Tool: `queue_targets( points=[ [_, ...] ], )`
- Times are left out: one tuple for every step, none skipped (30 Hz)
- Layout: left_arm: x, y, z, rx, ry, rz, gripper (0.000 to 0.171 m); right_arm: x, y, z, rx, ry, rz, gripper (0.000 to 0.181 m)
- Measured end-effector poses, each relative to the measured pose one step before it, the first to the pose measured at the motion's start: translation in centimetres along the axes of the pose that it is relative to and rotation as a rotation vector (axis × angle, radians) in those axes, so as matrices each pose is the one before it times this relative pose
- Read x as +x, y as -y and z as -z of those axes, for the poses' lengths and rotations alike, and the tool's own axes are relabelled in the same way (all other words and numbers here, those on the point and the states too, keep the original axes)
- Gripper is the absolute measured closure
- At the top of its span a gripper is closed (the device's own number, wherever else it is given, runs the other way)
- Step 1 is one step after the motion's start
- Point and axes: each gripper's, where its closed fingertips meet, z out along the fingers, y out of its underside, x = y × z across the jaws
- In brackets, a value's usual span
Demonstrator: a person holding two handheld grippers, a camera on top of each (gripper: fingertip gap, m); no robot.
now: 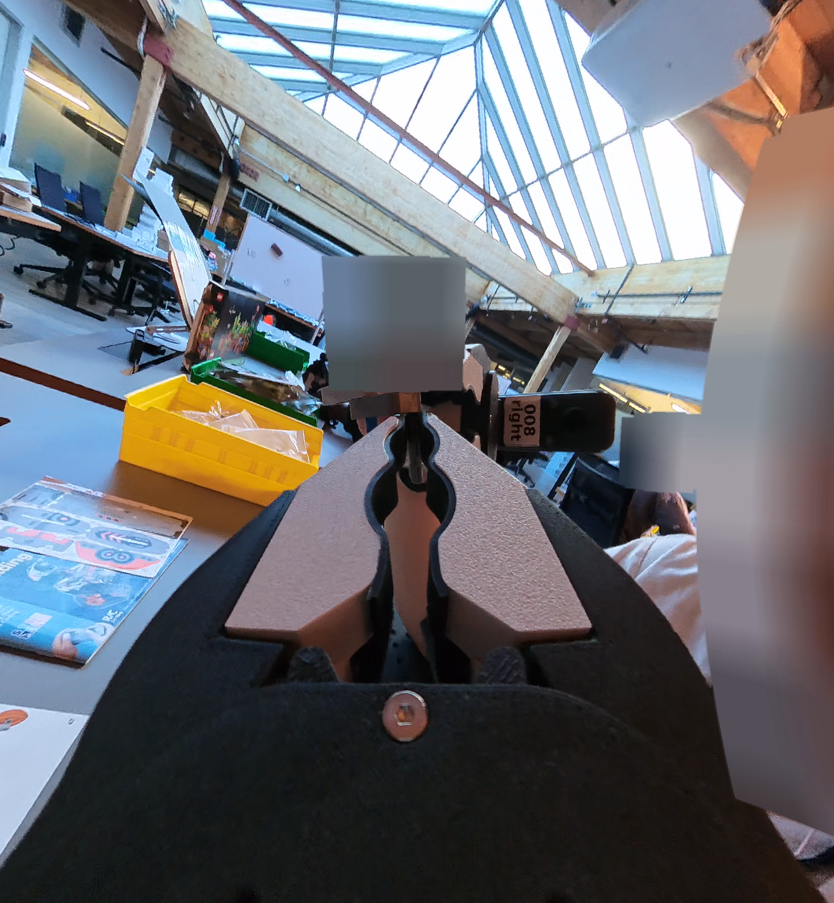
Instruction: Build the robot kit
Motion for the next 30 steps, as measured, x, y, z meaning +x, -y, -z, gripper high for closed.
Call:
queue_targets(
  points=[
    [-0.067,0.135,0.054,0.01062,0.0028,0.0026,0.17,-0.101,0.337,-0.032,0.0192,0.0199,-0.0442,0.145],
    [-0.07,0.069,0.009,0.008,0.0038,-0.0011,0.17,0.002,0.237,-0.126,0.0132,0.012,-0.0452,0.138],
    [-0.022,0.02,-0.038,0.00382,0.0012,0.0009,0.17,-0.094,0.045,-0.171,0.0033,0.0124,-0.0311,0.134],
    [-0.018,0.114,-0.036,0.01115,0.0019,0.0016,0.17,-0.137,-0.147,-0.205,-0.0072,0.0085,-0.0134,0.134],
    [0.026,0.14,-0.025,0.01332,0.0011,-0.0008,0.17,-0.045,-0.195,-0.239,-0.0089,-0.0014,-0.002,0.134],
    [0.002,0.054,-0.03,0.00546,0.0026,-0.0014,0.17,-0.135,-0.071,-0.247,-0.002,0.0032,-0.0068,0.135],
    [-0.017,0.085,-0.013,0.00782,0.005,-0.0035,0.17,-0.164,-0.078,-0.264,-0.0042,0.0082,-0.0146,0.135],
    [0.018,0.115,-0.011,0.00999,0.0029,-0.0049,0.17,0.073,-0.065,-0.266,-0.0064,-0.0087,-0.0102,0.133],
    [0.067,0.043,-0.029,0.00438,-0.0023,-0.0003,0.17,0.092,0.06,-0.215,0.0015,-0.0142,0.0047,0.133],
    [0.07,-0.02,-0.045,-0.00029,-0.0037,0.0037,0.17,0.001,0.09,-0.177,0.0031,-0.0101,0.0081,0.134],
    [0.005,0.08,-0.005,0.00725,0.0013,0.0019,0.17,0.134,-0.009,-0.164,-0.0053,-0.0148,0.002,0.134],
    [0.006,0.167,0.026,0.01347,0.0014,-0.0032,0.17,0.183,-0.015,-0.118,-0.0043,-0.0172,0.0041,0.134],
    [0.085,0.008,-0.008,0.00093,-0.0054,0.0001,0.17,-0.06,0.03,-0.075,0.0008,-0.0024,0.0066,0.138],
    [0.15,-0.099,-0.048,-0.00699,-0.0113,0.0071,0.17,0.054,-0.144,-0.1,-0.0107,-0.0071,0.0039,0.142],
    [0.071,-0.018,-0.04,-0.00094,-0.0068,0.0073,0.17,0.115,-0.251,-0.111,-0.0168,-0.0098,0.0052,0.143],
    [-0.054,-0.038,-0.033,0.001,0.0018,0.0015,0.17,-0.048,-0.031,-0.079,-0.0026,-0.0004,0.0022,0.143],
    [0.012,-0.071,-0.056,-0.00069,-0.0035,-0.001,0.17,-0.037,0.038,-0.047,0.0027,0.0,-0.0015,0.143],
    [0.022,-0.133,-0.067,-0.00574,-0.0051,0.0049,0.17,0.003,-0.002,-0.003,0.0003,-0.0002,-0.0059,0.145],
    [0.021,-0.005,-0.011,0.00024,-0.0049,0.0049,0.17,0.068,-0.002,0.061,0.001,-0.0008,-0.0027,0.147],
    [0.058,-0.045,-0.043,-0.00311,-0.0056,0.0013,0.17,0.002,0.043,0.082,0.0034,0.0013,0.0018,0.147],
    [0.008,-0.019,-0.04,-0.00058,-0.0009,-0.0016,0.17,0.026,0.017,0.04,-0.0001,-0.0047,0.0099,0.147],
    [-0.1,-0.028,-0.015,-0.00209,0.0063,-0.0041,0.17,0.001,-0.118,-0.011,-0.0097,-0.0036,0.0109,0.148],
    [-0.111,-0.086,0.02,-0.00601,0.0073,-0.0056,0.17,-0.02,-0.145,-0.007,-0.0114,-0.0007,0.0095,0.148],
    [-0.034,-0.12,0.006,-0.00982,0.0001,-0.0022,0.17,0.066,-0.055,0.042,-0.0025,-0.0056,0.008,0.151],
    [0.059,-0.096,-0.001,-0.00918,-0.0053,0.0043,0.171,0.116,0.019,0.079,0.0047,-0.0055,0.0038,0.154],
    [0.059,-0.054,-0.027,-0.00468,-0.005,0.0049,0.17,0.11,0.03,0.069,0.0045,-0.0033,-0.005,0.156],
    [0.068,-0.044,-0.032,-0.00326,-0.0043,0.0013,0.17,0.149,0.019,0.075,0.0036,-0.0059,-0.0046,0.159],
    [0.095,-0.022,-0.031,-0.00305,-0.0061,-0.0001,0.17,-0.012,0.108,0.069,0.0094,0.0017,0.0,0.159],
    [0.096,-0.059,0.015,-0.00812,-0.0047,0.0009,0.169,-0.032,0.05,0.03,0.0051,0.0018,0.0014,0.159],
    [0.112,-0.078,0.052,-0.01453,-0.0044,-0.002,0.166,-0.034,-0.048,-0.005,-0.0018,0.0008,0.0033,0.159]
  ],
)
